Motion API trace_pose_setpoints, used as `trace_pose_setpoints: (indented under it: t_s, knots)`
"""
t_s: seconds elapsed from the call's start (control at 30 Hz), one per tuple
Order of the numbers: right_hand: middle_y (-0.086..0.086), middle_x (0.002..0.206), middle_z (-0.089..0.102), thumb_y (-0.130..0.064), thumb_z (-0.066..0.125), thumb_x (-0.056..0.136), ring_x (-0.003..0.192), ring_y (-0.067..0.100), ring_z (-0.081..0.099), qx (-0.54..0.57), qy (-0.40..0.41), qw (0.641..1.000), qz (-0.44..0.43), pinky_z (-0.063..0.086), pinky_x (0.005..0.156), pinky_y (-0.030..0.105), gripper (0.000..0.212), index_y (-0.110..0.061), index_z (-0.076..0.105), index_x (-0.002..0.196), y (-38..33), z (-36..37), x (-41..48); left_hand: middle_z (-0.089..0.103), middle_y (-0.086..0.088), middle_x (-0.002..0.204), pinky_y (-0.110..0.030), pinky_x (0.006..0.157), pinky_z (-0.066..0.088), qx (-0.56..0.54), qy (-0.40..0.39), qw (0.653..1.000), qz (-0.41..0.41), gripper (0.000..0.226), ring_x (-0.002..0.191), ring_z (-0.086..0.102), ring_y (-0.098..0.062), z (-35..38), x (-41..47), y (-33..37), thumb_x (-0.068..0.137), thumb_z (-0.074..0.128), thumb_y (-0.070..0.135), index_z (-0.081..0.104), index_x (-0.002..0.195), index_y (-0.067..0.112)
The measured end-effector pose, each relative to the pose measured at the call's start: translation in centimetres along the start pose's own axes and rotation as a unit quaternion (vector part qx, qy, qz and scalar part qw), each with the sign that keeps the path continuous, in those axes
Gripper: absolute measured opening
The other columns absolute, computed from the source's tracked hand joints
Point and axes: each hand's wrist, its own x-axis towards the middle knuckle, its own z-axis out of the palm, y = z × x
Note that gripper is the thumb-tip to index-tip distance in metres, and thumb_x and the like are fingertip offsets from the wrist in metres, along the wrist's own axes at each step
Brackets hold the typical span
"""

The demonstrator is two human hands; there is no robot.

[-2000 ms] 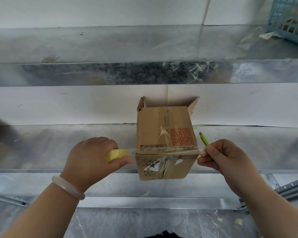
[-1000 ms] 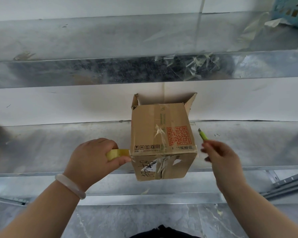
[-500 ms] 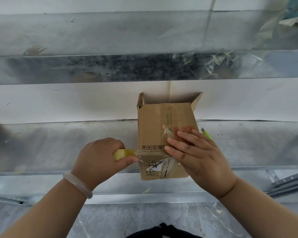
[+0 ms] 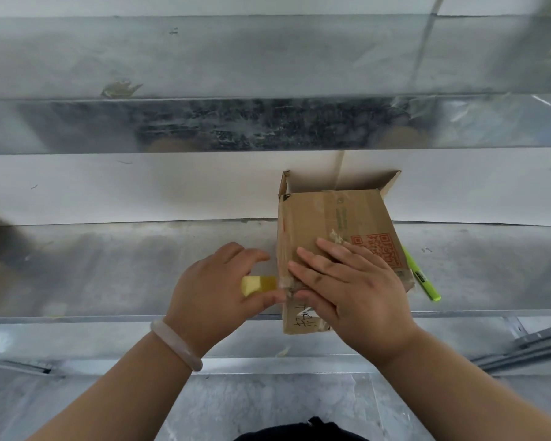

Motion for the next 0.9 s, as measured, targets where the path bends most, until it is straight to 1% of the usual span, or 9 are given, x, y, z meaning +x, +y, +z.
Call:
trace_pose_setpoints:
  t_s: [0.07, 0.17, 0.27, 0.4, 0.5, 0.63, 0.7, 0.77, 0.9]
  knots:
    - [-0.011, 0.127, 0.065, -0.044, 0.062, 0.094, 0.123, 0.016, 0.059, -0.001, -0.003, 1.000, 0.000, 0.049, 0.099, 0.042, 0.031, -0.032, 0.069, 0.122, 0.0, 0.0, 0.0, 0.053, 0.010, 0.101, -0.019, 0.058, 0.046, -0.067, 0.009, 0.997, 0.031, 0.055, 0.076, 0.053, -0.003, 0.1, -0.4, -0.9, 0.077, 0.051, 0.072, 0.065, 0.107, 0.028]
    - [-0.011, 0.128, 0.064, -0.043, 0.061, 0.095, 0.124, 0.016, 0.058, 0.001, -0.006, 1.000, 0.004, 0.049, 0.099, 0.042, 0.030, -0.032, 0.069, 0.122, 0.1, 0.0, 0.0, 0.049, 0.010, 0.104, -0.018, 0.061, 0.046, -0.103, 0.025, 0.991, 0.088, 0.045, 0.079, 0.049, -0.004, 0.4, -1.2, -2.2, 0.082, 0.056, 0.060, 0.070, 0.105, 0.024]
    - [-0.012, 0.129, 0.063, -0.044, 0.060, 0.095, 0.125, 0.014, 0.057, 0.004, -0.010, 1.000, 0.006, 0.048, 0.100, 0.041, 0.030, -0.033, 0.069, 0.122, 0.0, 0.0, 0.0, 0.054, 0.007, 0.095, -0.017, 0.063, 0.044, -0.087, 0.028, 0.988, 0.127, 0.043, 0.076, 0.049, -0.004, 0.5, -1.4, -3.0, 0.086, 0.056, 0.055, 0.071, 0.107, 0.021]
    - [-0.012, 0.129, 0.063, -0.045, 0.058, 0.096, 0.126, 0.013, 0.056, 0.007, -0.015, 1.000, 0.012, 0.048, 0.100, 0.042, 0.030, -0.033, 0.068, 0.122, -0.3, -0.1, 0.0, 0.059, 0.003, 0.085, -0.022, 0.057, 0.046, -0.018, 0.013, 0.986, 0.167, 0.048, 0.066, 0.053, -0.010, 0.7, -0.6, -3.6, 0.085, 0.054, 0.055, 0.072, 0.109, 0.017]
    - [-0.013, 0.129, 0.063, -0.045, 0.057, 0.096, 0.126, 0.012, 0.056, 0.006, -0.018, 1.000, 0.015, 0.048, 0.101, 0.041, 0.030, -0.034, 0.068, 0.122, -0.5, -0.1, 0.1, 0.062, 0.004, 0.085, -0.024, 0.056, 0.050, -0.014, -0.015, 0.986, 0.166, 0.052, 0.065, 0.058, -0.012, 0.8, -0.4, -3.9, 0.086, 0.048, 0.059, 0.071, 0.110, 0.019]
    - [-0.013, 0.130, 0.063, -0.044, 0.059, 0.096, 0.126, 0.012, 0.056, 0.006, -0.017, 1.000, 0.014, 0.048, 0.100, 0.041, 0.030, -0.033, 0.069, 0.121, -0.5, 0.0, 0.1, 0.065, 0.009, 0.090, -0.015, 0.066, 0.044, -0.053, -0.034, 0.989, 0.135, 0.056, 0.075, 0.056, -0.004, 0.4, -0.7, -4.1, 0.084, 0.046, 0.065, 0.061, 0.121, 0.025]
    - [-0.013, 0.129, 0.063, -0.045, 0.059, 0.096, 0.126, 0.012, 0.056, 0.009, -0.016, 1.000, 0.018, 0.048, 0.100, 0.041, 0.030, -0.032, 0.069, 0.121, -0.4, -0.1, 0.1, 0.067, 0.010, 0.094, -0.011, 0.074, 0.041, -0.081, -0.021, 0.989, 0.121, 0.049, 0.083, 0.055, -0.003, 0.1, -1.0, -4.2, 0.084, 0.049, 0.063, 0.058, 0.115, 0.026]
    - [-0.013, 0.129, 0.063, -0.045, 0.057, 0.096, 0.126, 0.012, 0.056, 0.013, -0.019, 1.000, 0.020, 0.048, 0.100, 0.042, 0.030, -0.032, 0.070, 0.120, -0.4, -0.3, 0.2, 0.068, 0.009, 0.099, -0.012, 0.078, 0.040, -0.086, -0.010, 0.988, 0.129, 0.043, 0.088, 0.055, -0.003, 0.0, -1.2, -4.2, 0.086, 0.051, 0.058, 0.067, 0.107, 0.024]
    - [-0.013, 0.130, 0.063, -0.045, 0.058, 0.096, 0.127, 0.012, 0.055, 0.014, -0.025, 0.999, 0.019, 0.048, 0.100, 0.042, 0.031, -0.032, 0.069, 0.121, -0.3, -0.3, 0.2, 0.063, 0.012, 0.104, -0.017, 0.067, 0.046, -0.094, 0.000, 0.990, 0.108, 0.031, 0.075, 0.055, -0.001, 0.0, -1.0, -3.5, 0.085, 0.059, 0.048, 0.074, 0.097, 0.024]
